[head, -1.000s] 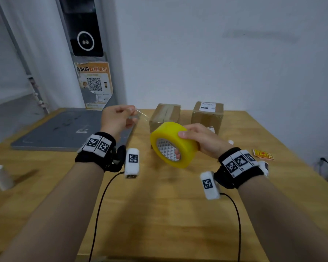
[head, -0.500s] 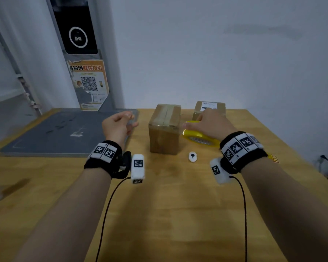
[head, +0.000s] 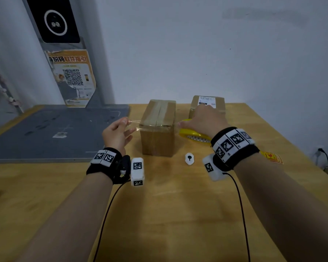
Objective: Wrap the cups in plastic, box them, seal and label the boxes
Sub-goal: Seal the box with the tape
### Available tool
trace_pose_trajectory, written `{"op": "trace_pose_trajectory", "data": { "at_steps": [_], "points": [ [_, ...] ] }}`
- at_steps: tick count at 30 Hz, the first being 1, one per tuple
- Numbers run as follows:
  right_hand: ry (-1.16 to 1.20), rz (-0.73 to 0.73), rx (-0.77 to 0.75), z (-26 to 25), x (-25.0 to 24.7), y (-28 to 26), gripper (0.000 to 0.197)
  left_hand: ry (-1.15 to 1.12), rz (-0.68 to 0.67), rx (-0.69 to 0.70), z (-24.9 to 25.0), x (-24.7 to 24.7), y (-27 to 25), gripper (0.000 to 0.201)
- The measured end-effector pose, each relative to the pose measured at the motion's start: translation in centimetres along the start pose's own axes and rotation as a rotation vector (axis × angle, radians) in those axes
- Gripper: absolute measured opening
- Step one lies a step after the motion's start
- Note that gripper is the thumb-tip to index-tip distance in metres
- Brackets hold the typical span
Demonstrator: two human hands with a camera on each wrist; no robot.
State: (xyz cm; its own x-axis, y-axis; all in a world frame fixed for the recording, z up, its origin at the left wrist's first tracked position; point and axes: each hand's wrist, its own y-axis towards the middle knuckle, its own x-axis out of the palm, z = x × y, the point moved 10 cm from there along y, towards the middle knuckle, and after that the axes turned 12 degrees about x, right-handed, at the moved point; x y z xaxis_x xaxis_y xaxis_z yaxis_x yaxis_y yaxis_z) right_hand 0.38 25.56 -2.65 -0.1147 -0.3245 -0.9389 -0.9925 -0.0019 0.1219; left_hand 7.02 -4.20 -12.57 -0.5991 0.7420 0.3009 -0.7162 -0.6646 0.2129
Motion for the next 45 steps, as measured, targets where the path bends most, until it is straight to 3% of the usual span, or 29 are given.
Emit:
{"op": "trace_pose_trajectory", "data": {
  "at_steps": [6,12,17,23,25,26,29,30,35,37,39,41,44,45],
  "points": [
    [0.009,-0.01,0.03,0.2,1.3,1.3,0.065,-0.009,-0.003,-0.022,-2.0,0.7,0.8,0.022],
    [0.043,-0.05,0.03,-0.3,2.0,1.8,0.06,0.004,-0.007,-0.021,-3.7,1.8,1.7,0.012],
    [0.023,-0.069,-0.013,-1.1,2.6,2.2,0.057,0.233,-0.125,0.094,-4.0,3.5,2.5,0.016],
    [0.015,-0.089,-0.046,-1.9,2.7,1.8,0.047,0.461,-0.247,0.069,-4.8,4.4,2.8,0.037],
    [0.023,-0.089,-0.043,-1.9,2.8,1.8,0.048,0.547,-0.262,0.01,-4.9,4.1,3.0,0.053],
    [0.033,-0.105,-0.049,-2.0,3.0,1.9,0.05,0.55,-0.234,-0.027,-4.9,3.6,3.0,0.052],
    [0.106,-0.177,-0.044,-2.2,3.6,1.6,0.051,0.505,-0.103,-0.081,-3.7,1.8,2.0,0.018],
    [0.148,-0.204,-0.028,-2.2,4.0,1.5,0.052,0.489,-0.107,-0.108,-3.4,1.6,1.3,0.017],
    [0.33,-0.369,-0.024,-4.1,6.7,0.6,0.057,0.387,-0.436,-0.509,-4.0,2.9,-5.0,0.023],
    [0.395,-0.439,-0.031,-5.4,7.6,-0.1,0.056,0.369,-0.549,-0.601,-4.0,3.2,-6.8,0.023],
    [0.463,-0.522,-0.024,-6.5,8.5,-1.0,0.046,0.356,-0.562,-0.596,-3.9,3.0,-6.9,0.031],
    [0.542,-0.588,-0.007,-7.2,9.0,-2.0,0.045,0.32,-0.489,-0.559,-3.7,2.5,-6.4,0.046],
    [0.623,-0.661,0.005,-7.4,10.1,-2.3,0.085,0.115,-0.348,-0.538,-3.6,2.5,-6.3,0.039],
    [0.627,-0.685,-0.009,-7.5,10.2,-2.6,0.083,0.065,-0.33,-0.526,-3.4,2.9,-6.3,0.035]
  ]
}}
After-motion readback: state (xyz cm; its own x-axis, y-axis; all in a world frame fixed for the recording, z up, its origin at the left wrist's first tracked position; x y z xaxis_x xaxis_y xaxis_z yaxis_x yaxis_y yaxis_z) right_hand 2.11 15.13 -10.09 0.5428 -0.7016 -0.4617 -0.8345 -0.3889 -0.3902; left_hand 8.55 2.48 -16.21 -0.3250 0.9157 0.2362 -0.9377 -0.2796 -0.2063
